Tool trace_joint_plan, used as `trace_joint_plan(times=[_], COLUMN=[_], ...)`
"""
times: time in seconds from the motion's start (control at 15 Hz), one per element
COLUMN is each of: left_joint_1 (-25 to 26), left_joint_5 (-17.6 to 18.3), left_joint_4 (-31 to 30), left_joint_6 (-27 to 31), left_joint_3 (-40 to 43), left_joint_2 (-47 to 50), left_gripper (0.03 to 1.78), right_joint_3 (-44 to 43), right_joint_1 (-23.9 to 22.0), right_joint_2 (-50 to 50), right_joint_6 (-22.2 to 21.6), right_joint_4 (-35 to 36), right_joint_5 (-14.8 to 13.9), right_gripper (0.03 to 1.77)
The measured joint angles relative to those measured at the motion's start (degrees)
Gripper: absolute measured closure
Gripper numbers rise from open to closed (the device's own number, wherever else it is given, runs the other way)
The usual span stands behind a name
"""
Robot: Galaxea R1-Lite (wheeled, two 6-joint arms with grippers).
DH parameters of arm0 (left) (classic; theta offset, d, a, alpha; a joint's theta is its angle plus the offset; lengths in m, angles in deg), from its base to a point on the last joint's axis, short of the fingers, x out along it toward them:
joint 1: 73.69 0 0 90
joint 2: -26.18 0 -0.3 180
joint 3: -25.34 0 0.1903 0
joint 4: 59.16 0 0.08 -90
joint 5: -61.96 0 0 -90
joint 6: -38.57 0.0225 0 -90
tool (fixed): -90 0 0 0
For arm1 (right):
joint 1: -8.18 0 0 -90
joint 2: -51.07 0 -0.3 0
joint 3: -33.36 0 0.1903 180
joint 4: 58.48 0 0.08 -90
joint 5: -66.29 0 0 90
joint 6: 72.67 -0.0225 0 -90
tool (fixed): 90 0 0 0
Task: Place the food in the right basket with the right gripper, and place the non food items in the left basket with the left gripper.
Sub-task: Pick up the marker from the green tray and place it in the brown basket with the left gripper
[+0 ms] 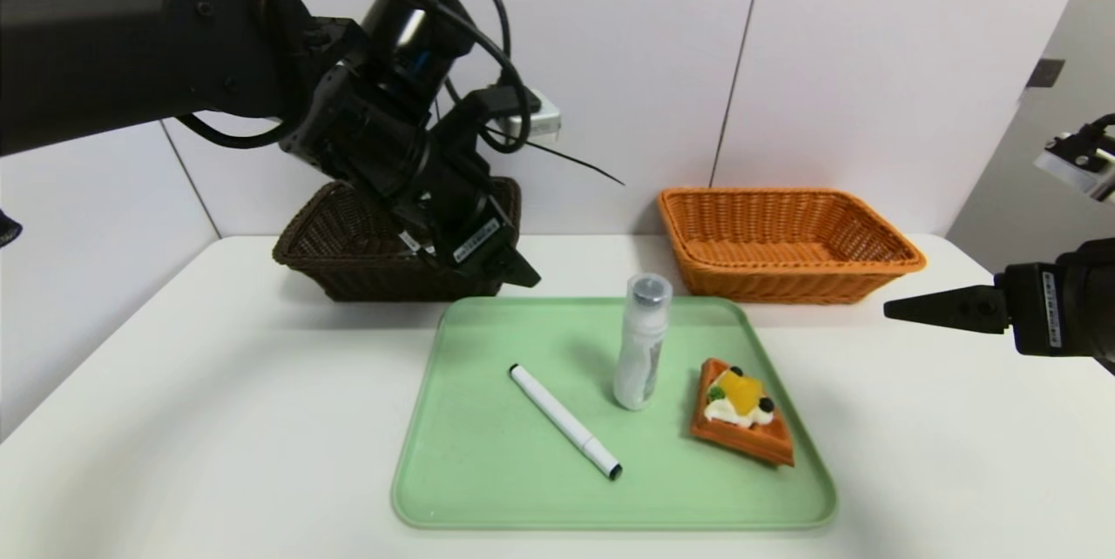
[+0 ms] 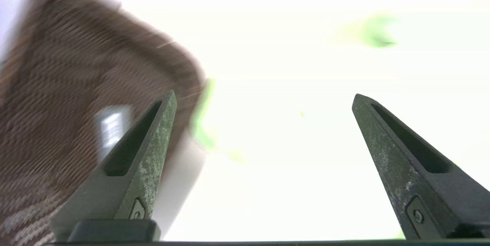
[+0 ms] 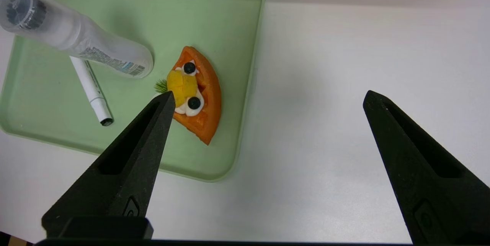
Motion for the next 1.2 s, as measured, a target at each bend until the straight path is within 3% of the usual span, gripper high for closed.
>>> trace_joint_plan(times=[0.2, 0.67, 0.93, 1.2], left_joint_1=[-3.8, -4.7, -4.8, -5.1], left_joint_5=[4.7, 17.8, 19.5, 19.6], left_joint_4=[2.8, 12.6, 13.5, 13.4], left_joint_6=[5.8, 21.9, 30.2, 31.2], left_joint_3=[0.2, 0.6, 0.6, 0.6], left_joint_2=[-0.8, -5.4, -9.4, -12.6], left_gripper=[0.16, 0.14, 0.12, 0.12], right_joint_3=[0.2, 1.2, 1.3, 1.6], right_joint_1=[-0.2, -1.7, -1.7, -2.2], right_joint_2=[-0.3, -0.6, -1.0, -1.1], right_joint_6=[0.0, 0.0, 0.0, 0.0], right_joint_4=[-0.1, 0.0, 0.0, -0.1], right_joint_5=[-0.1, 0.1, 0.1, 0.2], right_gripper=[0.10, 0.10, 0.10, 0.10])
